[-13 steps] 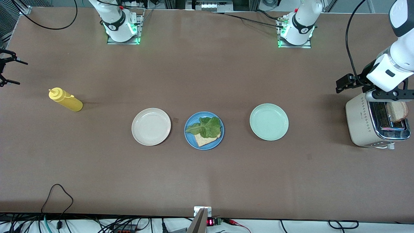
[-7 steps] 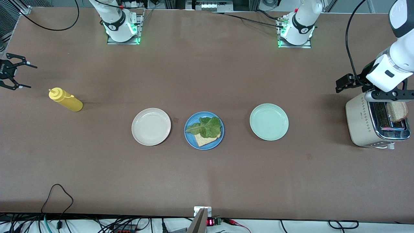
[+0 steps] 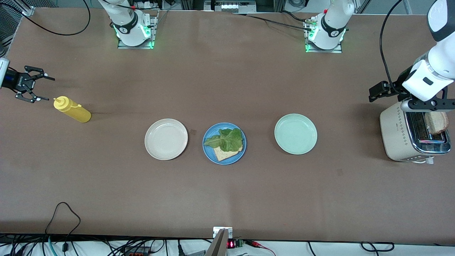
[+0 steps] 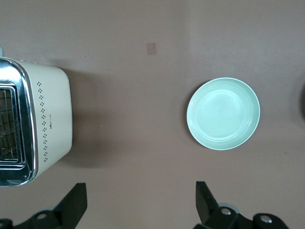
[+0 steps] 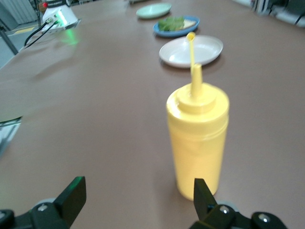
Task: Make sandwich in blue plate with both arms
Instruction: 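Grasp the yellow squeeze bottle with the right gripper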
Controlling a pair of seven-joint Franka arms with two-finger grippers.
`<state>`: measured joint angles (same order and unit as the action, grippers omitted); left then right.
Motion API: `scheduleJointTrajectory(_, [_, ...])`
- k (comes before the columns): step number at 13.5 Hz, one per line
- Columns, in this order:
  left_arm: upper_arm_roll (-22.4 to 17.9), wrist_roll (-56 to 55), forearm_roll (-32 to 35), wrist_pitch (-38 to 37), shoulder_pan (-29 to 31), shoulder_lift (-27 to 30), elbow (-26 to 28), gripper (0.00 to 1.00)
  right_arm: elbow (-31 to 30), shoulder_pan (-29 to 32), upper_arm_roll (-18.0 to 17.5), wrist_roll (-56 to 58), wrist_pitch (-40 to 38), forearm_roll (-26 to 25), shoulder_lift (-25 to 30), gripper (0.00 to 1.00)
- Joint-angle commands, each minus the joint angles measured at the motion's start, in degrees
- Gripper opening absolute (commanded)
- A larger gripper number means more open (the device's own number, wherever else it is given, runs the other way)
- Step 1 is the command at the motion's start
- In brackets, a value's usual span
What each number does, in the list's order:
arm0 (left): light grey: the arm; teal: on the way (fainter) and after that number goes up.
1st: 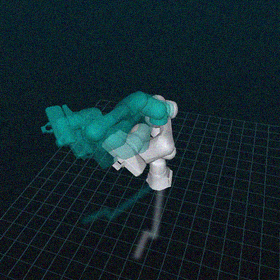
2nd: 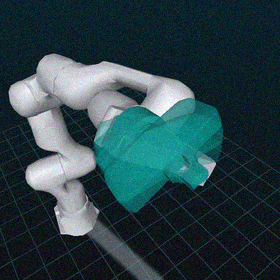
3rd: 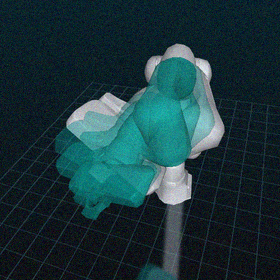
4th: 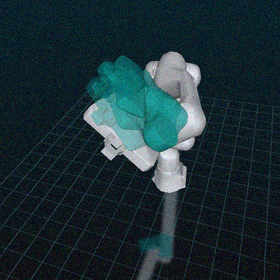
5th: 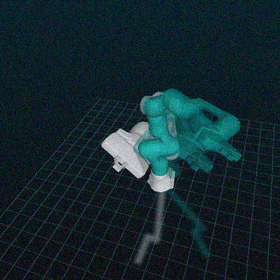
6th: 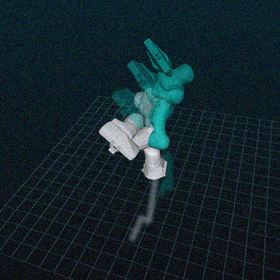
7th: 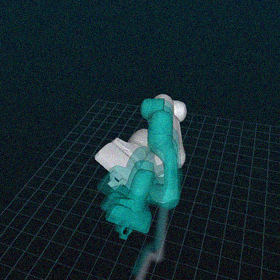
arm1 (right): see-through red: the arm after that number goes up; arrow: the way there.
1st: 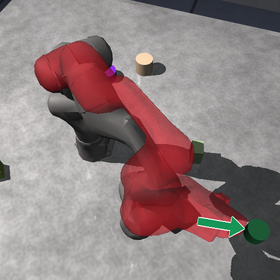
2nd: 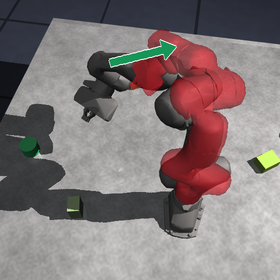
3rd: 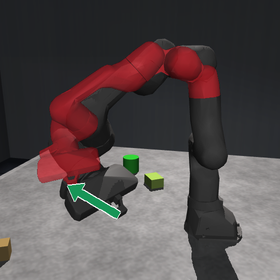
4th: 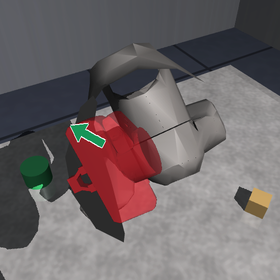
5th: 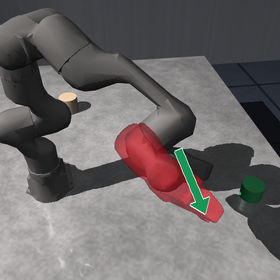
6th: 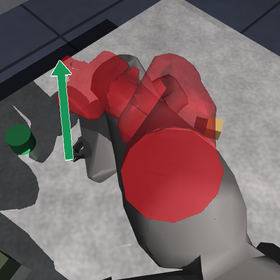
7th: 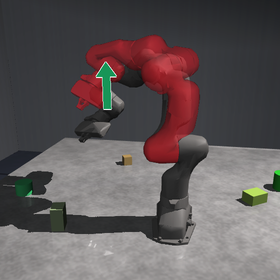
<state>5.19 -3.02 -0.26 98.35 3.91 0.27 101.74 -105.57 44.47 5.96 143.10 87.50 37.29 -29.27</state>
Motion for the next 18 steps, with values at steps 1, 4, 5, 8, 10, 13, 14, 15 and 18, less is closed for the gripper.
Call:
scheduleJointTrajectory(1, [0.52, 0.3, 1.32, -0.53, 0.48, -0.01, -0.58, 1.0, 2.29, 1.5, -0.95, 5.25, -1.1, 3.4, -4.2, 1.0])
scheduleJointTrajectory(4, [0.26, 0.3, 1.32, -1.23, 0.48, -0.01, -0.4, 1.0, 5.1, 1.41, -1.48, 5.79, -1.1, 4.72, -8.24, 1.0])
scheduleJointTrajectory(5, [0.08, 0.3, 1.32, -1.41, 0.48, -0.01, -0.4, 1.0, 6.16, 1.23, -1.57, 5.79, -1.1, 5.34, -9.39, 1.0])
scheduleJointTrajectory(8, [0.43, 0.3, 1.32, -2.2, 0.48, -0.01, -0.58, 1.0, 7.05, 0.79, -1.66, 7.02, -0.75, 7.27, -12.29, 1.0])
scheduleJointTrajectory(10, [0.43, 0.3, 1.32, -2.46, 0.48, -0.01, -0.58, 1.0, 7.31, 0.79, -2.44, 7.45, -0.48, 7.54, -13.78, 1.0])
scheduleJointTrajectory(13, [0.43, 0.3, 1.32, -2.55, 0.48, -0.01, -0.58, 1.0, 8.01, 0.79, -3.32, 7.64, -0.4, 7.63, -15.46, 1.0])
scheduleJointTrajectory(14, [0.43, 0.3, 1.32, -2.55, 0.48, -0.01, -0.58, 1.0, 8.01, 0.79, -3.33, 7.64, -0.4, 8.24, -16.07, 1.0])
scheduleJointTrajectory(15, [0.43, 0.3, 1.32, -2.64, 0.48, -0.01, -0.58, 1.0, 8.1, 0.79, -3.33, 8.16, -0.4, 9.11, -16.86, 1.0])
scheduleJointTrajectory(18, [0.43, 0.3, 1.32, -2.81, 0.48, -0.01, -0.58, 1.0, 8.19, 0.0, -3.33, 8.6, 0.04, 9.56, -18.01, 1.0])
